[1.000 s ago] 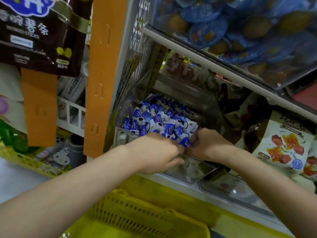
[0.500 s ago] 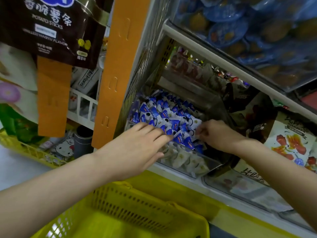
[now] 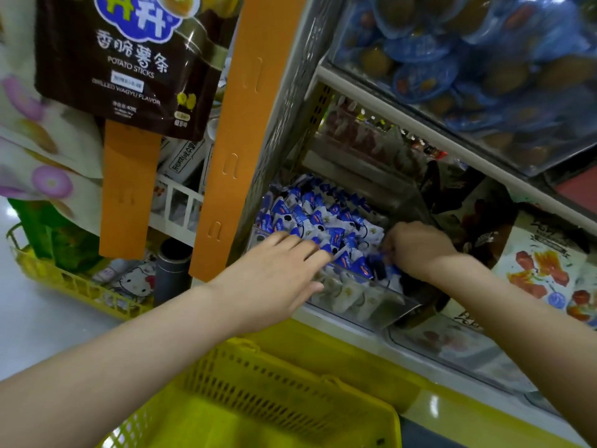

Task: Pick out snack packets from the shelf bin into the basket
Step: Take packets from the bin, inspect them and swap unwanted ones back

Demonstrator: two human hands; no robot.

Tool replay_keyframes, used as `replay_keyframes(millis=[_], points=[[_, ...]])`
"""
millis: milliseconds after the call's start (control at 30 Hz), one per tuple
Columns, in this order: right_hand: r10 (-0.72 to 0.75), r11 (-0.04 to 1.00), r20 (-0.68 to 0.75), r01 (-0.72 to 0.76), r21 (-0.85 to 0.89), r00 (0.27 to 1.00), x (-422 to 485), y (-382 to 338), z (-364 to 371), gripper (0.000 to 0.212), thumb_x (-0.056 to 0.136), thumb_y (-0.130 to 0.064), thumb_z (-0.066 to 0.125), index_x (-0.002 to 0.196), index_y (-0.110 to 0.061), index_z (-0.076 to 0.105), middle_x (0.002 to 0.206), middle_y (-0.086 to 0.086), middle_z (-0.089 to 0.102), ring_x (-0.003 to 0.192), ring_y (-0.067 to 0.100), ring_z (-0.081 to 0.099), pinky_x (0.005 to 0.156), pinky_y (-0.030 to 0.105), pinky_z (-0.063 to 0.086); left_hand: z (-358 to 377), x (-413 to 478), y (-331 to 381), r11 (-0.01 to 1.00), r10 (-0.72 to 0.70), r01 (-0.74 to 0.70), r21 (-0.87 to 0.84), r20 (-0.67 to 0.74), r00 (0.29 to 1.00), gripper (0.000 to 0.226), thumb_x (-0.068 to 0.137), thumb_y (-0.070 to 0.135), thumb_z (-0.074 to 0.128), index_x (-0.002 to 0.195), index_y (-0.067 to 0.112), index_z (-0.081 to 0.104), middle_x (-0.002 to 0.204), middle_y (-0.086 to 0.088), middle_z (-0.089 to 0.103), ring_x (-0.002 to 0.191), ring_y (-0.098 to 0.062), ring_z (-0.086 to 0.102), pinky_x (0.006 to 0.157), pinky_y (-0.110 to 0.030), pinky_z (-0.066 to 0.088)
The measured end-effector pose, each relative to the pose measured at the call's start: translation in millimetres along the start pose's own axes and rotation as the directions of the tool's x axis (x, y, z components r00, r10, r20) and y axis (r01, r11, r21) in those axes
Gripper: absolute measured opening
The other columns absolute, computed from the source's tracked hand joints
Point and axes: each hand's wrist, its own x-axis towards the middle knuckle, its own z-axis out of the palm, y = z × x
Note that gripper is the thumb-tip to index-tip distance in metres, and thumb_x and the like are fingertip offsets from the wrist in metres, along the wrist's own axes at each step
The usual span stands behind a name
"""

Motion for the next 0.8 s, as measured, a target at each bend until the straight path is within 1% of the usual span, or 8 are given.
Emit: replay_keyframes(millis=[100, 167, 267, 367, 500, 600, 700, 800], points=[[0.042, 0.993, -0.281, -0.008, 0.122, 0.959, -15, 6, -21, 0.014, 0.092, -0.02, 0.052, 0.104, -0.016, 0.06, 0.105, 0.008, 0.06, 0.093, 0.028, 0.057, 0.069, 0.032, 0.043, -2, 2, 5, 0.996, -0.087, 0.088, -0.033, 0.033, 0.996, 0.04, 0.098, 0.041, 0.028, 0.133, 0.023, 0.031, 0.131, 0.001, 0.043, 0.123, -0.017, 0.037, 0.111, -0.032, 0.02], [0.015, 0.947, -0.474, 0.14, 0.291, 0.88, -32, 10, -28, 0.007, 0.092, -0.023, 0.054, 0.097, -0.02, 0.058, 0.098, 0.0, 0.057, 0.088, 0.022, 0.055, 0.068, 0.031, 0.041, -6, 0, 15, 0.975, -0.163, 0.168, -0.144, 0.048, 0.985, 0.042, 0.098, 0.04, 0.03, 0.136, 0.024, 0.03, 0.134, 0.002, 0.039, 0.127, -0.015, 0.032, 0.11, -0.03, 0.019], [-0.03, 0.707, -0.612, 0.45, 0.546, 0.79, -65, 2, -29, 0.01, 0.085, -0.021, 0.063, 0.083, -0.028, 0.056, 0.083, -0.009, 0.057, 0.073, 0.005, 0.053, 0.066, 0.02, 0.041, -13, -11, 29, 0.841, -0.347, 0.302, -0.449, -0.02, 0.938, 0.046, 0.096, 0.041, 0.032, 0.14, 0.027, 0.026, 0.137, 0.011, 0.033, 0.123, -0.001, 0.032, 0.098, -0.018, 0.029], [-0.116, 0.429, -0.553, 0.543, 0.721, 0.825, -93, -18, -15, 0.023, 0.081, -0.015, 0.068, 0.075, -0.033, 0.055, 0.075, -0.014, 0.059, 0.066, -0.005, 0.054, 0.06, 0.006, 0.039, -17, -26, 47, 0.635, -0.511, 0.336, -0.696, -0.052, 0.858, 0.047, 0.091, 0.047, 0.039, 0.135, 0.03, 0.033, 0.129, 0.019, 0.04, 0.115, 0.01, 0.035, 0.085, -0.003, 0.031], [-0.239, 0.157, -0.386, 0.428, 0.89, 0.891, -110, -43, 22, 0.023, 0.081, -0.007, 0.066, 0.078, -0.028, 0.058, 0.08, -0.01, 0.062, 0.067, -0.003, 0.057, 0.065, 0.013, 0.048, -10, -45, 65, 0.254, -0.572, 0.356, -0.9, 0.157, 0.805, 0.028, 0.087, 0.021, 0.059, 0.114, 0.019, 0.053, 0.107, 0.006, 0.064, 0.1, -0.009, 0.06, 0.088, -0.022, 0.047], [-0.298, 0.003, -0.217, 0.229, 0.974, 0.929, -115, -57, 50, 0.017, 0.086, -0.011, 0.061, 0.083, -0.027, 0.059, 0.087, 0.0, 0.066, 0.071, 0.003, 0.059, 0.067, 0.02, 0.052, -1, -55, 71, 0.145, -0.563, 0.386, -0.911, 0.244, 0.79, 0.026, 0.086, 0.002, 0.059, 0.108, 0.014, 0.054, 0.102, 0.003, 0.065, 0.091, -0.003, 0.063, 0.082, -0.017, 0.05], [-0.264, -0.056, -0.172, 0.162, 0.985, 0.949, -119, -64, 74, 0.016, 0.085, -0.01, 0.062, 0.078, -0.025, 0.062, 0.078, -0.001, 0.065, 0.065, 0.0, 0.058, 0.061, 0.016, 0.05, 10, -61, 76, 0.066, -0.552, 0.455, -0.888, 0.348, 0.758, 0.026, 0.084, -0.005, 0.057, 0.102, 0.012, 0.052, 0.094, 0.002, 0.064, 0.077, 0.004, 0.063, 0.071, -0.011, 0.048], [-0.239, -0.111, -0.1, 0.075, 0.991, 0.966, -123, -68, 93, 0.02, 0.08, -0.002, 0.066, 0.073, -0.02, 0.062, 0.072, -0.002, 0.064, 0.065, 0.004, 0.057, 0.068, 0.02, 0.048, 25, -69, 82, 0.016, -0.553, 0.55, -0.835, 0.451, 0.701, 0.026, 0.084, -0.006, 0.057, 0.106, 0.006, 0.048, 0.091, -0.006, 0.063, 0.068, 0.002, 0.062, 0.064, -0.012, 0.049]])
